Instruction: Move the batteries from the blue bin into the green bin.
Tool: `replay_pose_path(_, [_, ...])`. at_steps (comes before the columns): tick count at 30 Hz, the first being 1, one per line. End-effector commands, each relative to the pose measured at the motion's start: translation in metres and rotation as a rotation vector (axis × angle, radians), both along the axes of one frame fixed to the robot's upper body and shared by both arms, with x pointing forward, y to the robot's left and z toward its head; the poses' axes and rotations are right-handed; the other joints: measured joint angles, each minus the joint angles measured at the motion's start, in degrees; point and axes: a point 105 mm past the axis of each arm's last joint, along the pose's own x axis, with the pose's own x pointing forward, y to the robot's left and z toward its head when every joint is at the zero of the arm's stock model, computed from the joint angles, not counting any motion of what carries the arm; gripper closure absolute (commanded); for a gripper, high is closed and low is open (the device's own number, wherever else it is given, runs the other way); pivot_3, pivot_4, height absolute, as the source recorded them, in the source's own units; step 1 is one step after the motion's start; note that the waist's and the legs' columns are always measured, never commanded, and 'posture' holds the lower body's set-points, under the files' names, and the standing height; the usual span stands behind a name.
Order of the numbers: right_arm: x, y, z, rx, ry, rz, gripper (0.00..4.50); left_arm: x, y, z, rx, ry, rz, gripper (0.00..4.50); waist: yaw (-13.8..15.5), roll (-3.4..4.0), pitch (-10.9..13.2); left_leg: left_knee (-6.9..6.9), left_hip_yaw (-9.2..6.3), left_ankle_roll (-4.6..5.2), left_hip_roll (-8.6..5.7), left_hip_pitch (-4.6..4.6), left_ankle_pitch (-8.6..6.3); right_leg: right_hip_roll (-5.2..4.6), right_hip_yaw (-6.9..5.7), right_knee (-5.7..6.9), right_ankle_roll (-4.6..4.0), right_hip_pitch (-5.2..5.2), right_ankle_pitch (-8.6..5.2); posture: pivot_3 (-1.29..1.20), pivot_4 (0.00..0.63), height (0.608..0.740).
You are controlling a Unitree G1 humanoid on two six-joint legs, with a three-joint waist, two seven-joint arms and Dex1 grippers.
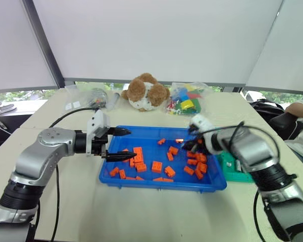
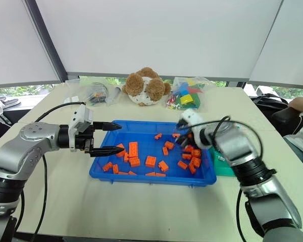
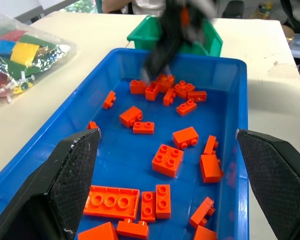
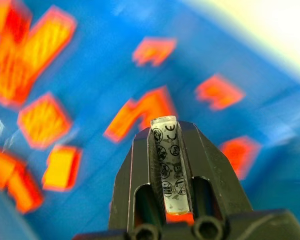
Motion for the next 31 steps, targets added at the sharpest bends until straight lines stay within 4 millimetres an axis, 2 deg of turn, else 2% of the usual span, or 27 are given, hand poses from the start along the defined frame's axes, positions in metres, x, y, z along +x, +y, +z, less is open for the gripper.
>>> replay_pose_path(1, [-0.003, -0.046, 0.033, -0.012, -0.111, -0.157, 4.48, -0.002, 0.0, 0.01, -0.004, -0.046, -0.01, 0.0, 0.2, -0.01, 0.0, 0.0, 0.0, 0.02, 0.0, 0.0, -0.01, -0.01, -0.01, -0.02, -0.01, 0.01, 0.0, 0.0, 0.15, 0.727])
replay_pose_path(5, [-0.009, -0.087, 0.022, -0.046, -0.083, -0.28, 4.48, -0.002, -0.001, 0.009, -0.006, -0.043, -0.018, 0.0, -0.2, -0.02, 0.0, -0.01, 0.0, 0.11, -0.01, 0.0, -0.07, -0.02, 0.0, -0.09, -0.01, 0.04, -0.01, 0.0, 0.15, 0.727])
replay_pose_path(8, [-0.014, -0.104, 0.003, -0.054, -0.031, -0.322, 4.48, -0.002, -0.001, 0.009, -0.005, -0.037, -0.026, 0.0, -0.5, -0.01, 0.0, -0.04, 0.0, 0.1, -0.01, 0.02, -0.06, 0.0, 0.01, -0.08, 0.0, 0.03, 0.0, 0.0, 0.15, 0.727])
replay_pose_path(13, [-0.017, -0.109, -0.016, -0.037, 0.018, -0.336, 1.94, -0.002, -0.003, 0.011, -0.012, -0.03, -0.04, 0.0, -0.5, 0.02, 0.0, -0.07, 0.01, 0.05, -0.01, 0.01, -0.03, 0.01, 0.04, -0.05, 0.01, -0.02, 0.0, 0.0, 0.15, 0.727])
replay_pose_path(15, [-0.018, -0.111, -0.017, -0.036, 0.017, -0.338, 0.89, -0.002, -0.004, 0.011, -0.011, -0.029, -0.042, 0.0, -0.4, 0.02, 0.0, -0.06, 0.02, 0.04, -0.01, 0.01, -0.03, 0.0, 0.04, -0.05, 0.01, -0.01, 0.0, 0.0, 0.15, 0.727])
replay_pose_path(17, [-0.021, -0.111, -0.013, -0.036, 0.007, -0.329, 0.05, -0.003, -0.003, 0.011, -0.013, -0.026, -0.044, 0.0, -0.3, 0.02, 0.0, -0.04, 0.01, 0.04, -0.01, 0.01, -0.03, 0.0, 0.04, -0.06, 0.01, 0.0, 0.0, 0.0, 0.15, 0.727])
replay_pose_path(20, [-0.025, -0.106, 0.0, -0.039, -0.029, -0.285, 0.05, -0.002, -0.003, 0.012, -0.018, -0.023, -0.045, 0.0, -0.2, 0.02, 0.0, -0.03, 0.02, 0.04, -0.01, 0.01, -0.03, -0.01, 0.04, -0.06, 0.01, 0.0, 0.0, 0.0, 0.15, 0.727])
replay_pose_path(23, [-0.047, -0.085, 0.02, -0.035, -0.063, -0.113, 0.05, -0.002, -0.003, 0.013, -0.024, -0.016, -0.045, 0.0, 0.0, 0.02, 0.0, -0.05, 0.01, 0.05, -0.01, 0.0, -0.03, 0.0, 0.03, -0.06, 0.01, 0.0, 0.0, 0.0, 0.15, 0.727])
replay_pose_path(26, [-0.069, -0.071, 0.032, -0.049, -0.082, 0.013, 0.05, -0.001, -0.002, 0.013, -0.021, -0.014, -0.041, 0.0, -0.1, 0.02, 0.0, -0.07, -0.02, 0.07, -0.01, 0.0, -0.04, 0.0, 0.02, -0.06, 0.01, 0.01, 0.0, 0.0, 0.15, 0.727])
replay_pose_path(31, [-0.095, -0.059, 0.044, -0.046, -0.089, 0.097, 0.05, 0.0, 0.0, 0.011, -0.016, -0.007, -0.034, 0.0, -0.2, 0.02, 0.0, 0.0, -0.05, 0.19, -0.01, 0.03, -0.11, 0.0, 0.02, -0.06, 0.01, 0.07, 0.0, 0.0, 0.15, 0.727])
